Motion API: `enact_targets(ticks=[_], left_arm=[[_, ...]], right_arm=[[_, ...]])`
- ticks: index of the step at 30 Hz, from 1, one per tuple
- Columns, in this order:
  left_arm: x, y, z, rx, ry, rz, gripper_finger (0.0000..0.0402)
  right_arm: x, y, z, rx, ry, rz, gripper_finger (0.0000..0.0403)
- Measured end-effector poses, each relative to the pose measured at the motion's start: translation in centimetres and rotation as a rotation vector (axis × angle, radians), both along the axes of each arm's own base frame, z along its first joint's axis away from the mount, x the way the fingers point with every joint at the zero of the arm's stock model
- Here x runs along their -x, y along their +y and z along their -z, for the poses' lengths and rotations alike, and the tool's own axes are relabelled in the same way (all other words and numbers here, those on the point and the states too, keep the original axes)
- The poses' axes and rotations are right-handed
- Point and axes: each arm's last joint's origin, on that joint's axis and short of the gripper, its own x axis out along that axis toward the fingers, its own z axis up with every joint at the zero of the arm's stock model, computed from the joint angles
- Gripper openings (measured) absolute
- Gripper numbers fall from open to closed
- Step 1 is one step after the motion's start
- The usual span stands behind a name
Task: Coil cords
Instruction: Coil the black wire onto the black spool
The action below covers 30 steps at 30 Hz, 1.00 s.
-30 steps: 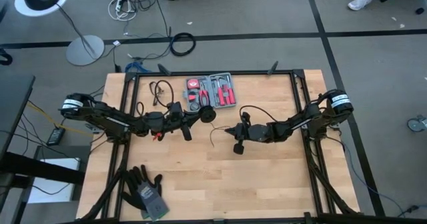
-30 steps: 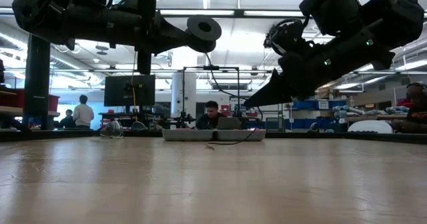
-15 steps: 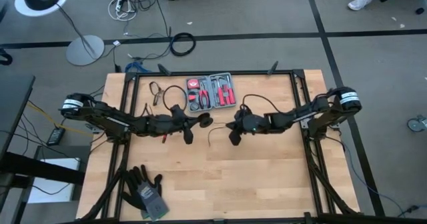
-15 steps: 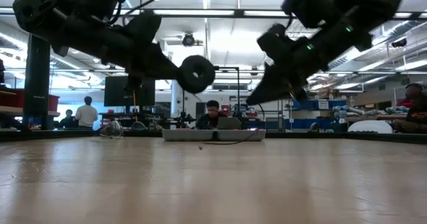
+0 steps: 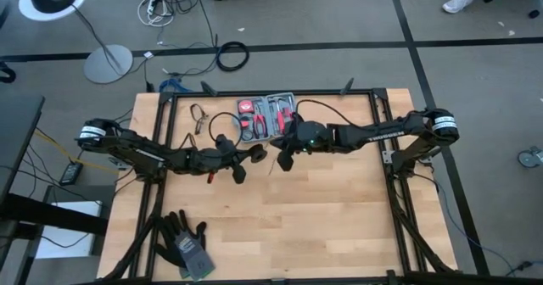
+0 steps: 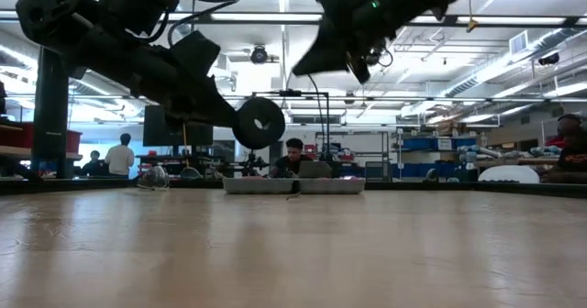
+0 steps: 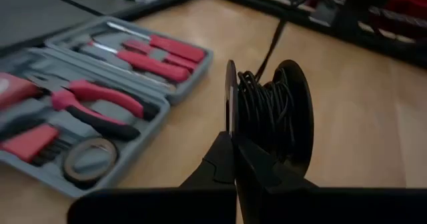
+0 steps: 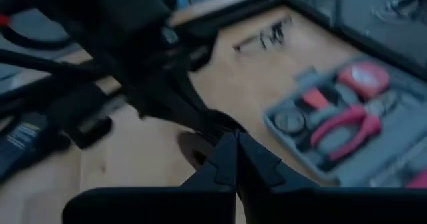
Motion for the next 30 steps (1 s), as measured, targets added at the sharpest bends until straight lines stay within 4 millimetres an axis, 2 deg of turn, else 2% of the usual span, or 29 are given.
enact_targets(ticks=[4, 8, 16, 21, 30], left_arm=[[-0.1, 0.3, -0.3, -0.005, -0.037, -0.027, 0.0], [-0.2, 0.4, -0.6, -0.003, -0.062, -0.035, 0.0], [-0.8, 0.6, -1.2, -0.005, -0.065, -0.056, 0.0], [-0.8, 0.6, -1.4, 0.016, -0.098, -0.091, 0.0], [-1.0, 0.6, -2.2, 0.039, -0.201, -0.083, 0.0]], right_arm=[[-0.4, 0.1, -1.1, 0.026, -0.044, -0.014, 0.0], [-1.1, 0.0, -0.9, 0.036, -0.08, -0.018, 0.0], [-3.7, 0.5, 1.9, 0.073, -0.152, -0.077, 0.0], [-4.0, 0.7, 2.4, 0.076, -0.144, -0.086, 0.0], [-5.1, 1.6, 6.2, 0.042, -0.044, -0.116, 0.0004]])
